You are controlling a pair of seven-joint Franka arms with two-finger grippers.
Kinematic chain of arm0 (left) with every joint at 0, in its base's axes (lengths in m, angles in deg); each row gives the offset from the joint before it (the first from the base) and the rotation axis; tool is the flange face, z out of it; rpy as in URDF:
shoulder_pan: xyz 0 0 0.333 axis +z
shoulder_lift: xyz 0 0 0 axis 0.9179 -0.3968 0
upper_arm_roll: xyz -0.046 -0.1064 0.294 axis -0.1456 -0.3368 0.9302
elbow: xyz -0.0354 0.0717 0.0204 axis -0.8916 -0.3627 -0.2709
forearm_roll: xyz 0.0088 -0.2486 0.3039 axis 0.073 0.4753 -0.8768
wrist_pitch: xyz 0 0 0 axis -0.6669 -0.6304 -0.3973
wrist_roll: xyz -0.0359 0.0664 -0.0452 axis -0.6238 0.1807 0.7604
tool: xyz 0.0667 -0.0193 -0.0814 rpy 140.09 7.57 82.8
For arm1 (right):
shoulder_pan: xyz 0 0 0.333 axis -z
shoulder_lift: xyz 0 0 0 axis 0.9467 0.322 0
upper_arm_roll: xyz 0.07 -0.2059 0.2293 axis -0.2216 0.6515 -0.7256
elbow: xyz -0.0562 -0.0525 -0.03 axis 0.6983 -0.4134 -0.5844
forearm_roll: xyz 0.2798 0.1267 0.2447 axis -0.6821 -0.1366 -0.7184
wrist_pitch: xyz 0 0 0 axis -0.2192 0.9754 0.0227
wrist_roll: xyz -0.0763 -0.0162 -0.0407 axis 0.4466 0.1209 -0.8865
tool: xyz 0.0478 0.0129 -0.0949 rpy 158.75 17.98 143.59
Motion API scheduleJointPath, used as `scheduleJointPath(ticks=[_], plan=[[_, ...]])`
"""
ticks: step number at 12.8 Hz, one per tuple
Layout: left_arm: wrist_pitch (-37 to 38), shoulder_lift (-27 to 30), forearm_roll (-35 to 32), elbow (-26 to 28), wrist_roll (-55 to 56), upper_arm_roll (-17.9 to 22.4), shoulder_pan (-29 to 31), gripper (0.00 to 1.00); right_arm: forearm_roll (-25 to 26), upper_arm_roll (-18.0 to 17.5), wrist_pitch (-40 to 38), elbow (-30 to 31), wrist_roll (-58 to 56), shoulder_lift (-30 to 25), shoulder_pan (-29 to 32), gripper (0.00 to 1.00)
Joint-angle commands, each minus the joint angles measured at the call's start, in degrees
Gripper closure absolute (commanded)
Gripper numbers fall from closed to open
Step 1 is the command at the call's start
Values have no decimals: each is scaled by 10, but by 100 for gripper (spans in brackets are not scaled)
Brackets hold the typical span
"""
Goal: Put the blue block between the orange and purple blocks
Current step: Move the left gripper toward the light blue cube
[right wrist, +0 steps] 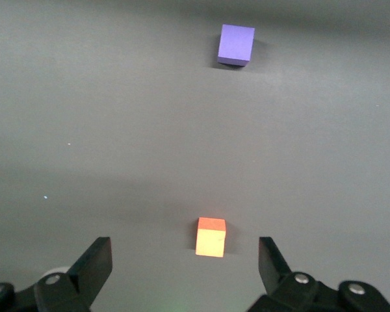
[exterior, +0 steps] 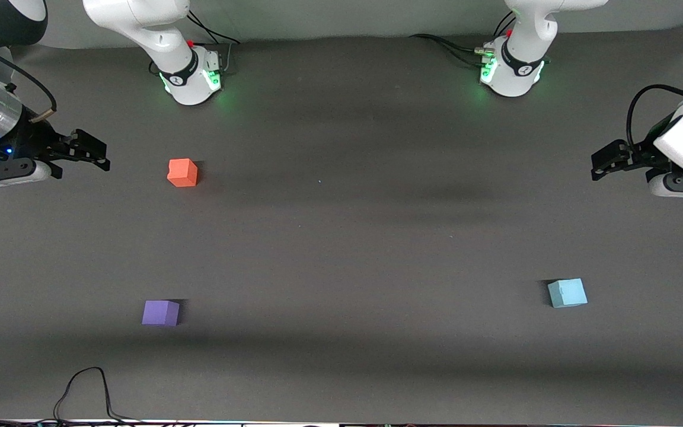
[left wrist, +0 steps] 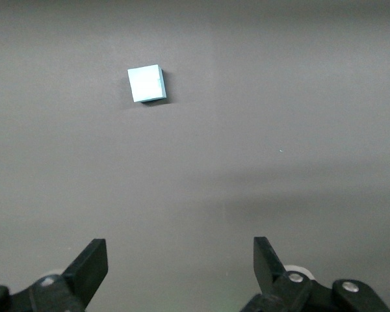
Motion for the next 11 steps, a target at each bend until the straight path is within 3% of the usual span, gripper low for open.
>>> scheduleJointPath(ticks=[1,3,6,8,11], plan=[[-24,-11,-8,-6,-10,10,4,0,-15,-6,-3,-10,-16,0,11,0],[-32,-44,-9,-35,-11,21,4,0,-16,0,-3,-22,-16,4,14,0],[-31,-132,-7,-112,-30,20,37,0,-8,3,-34,-28,-106,4,10,0],[-32,-196,-7,-164,-89,21,49,0,-14,16,-55,-31,-24,1,14,0],[-66,-260,-3,-214,-98,19,79,0,-14,32,-55,-37,-10,0,14,0]])
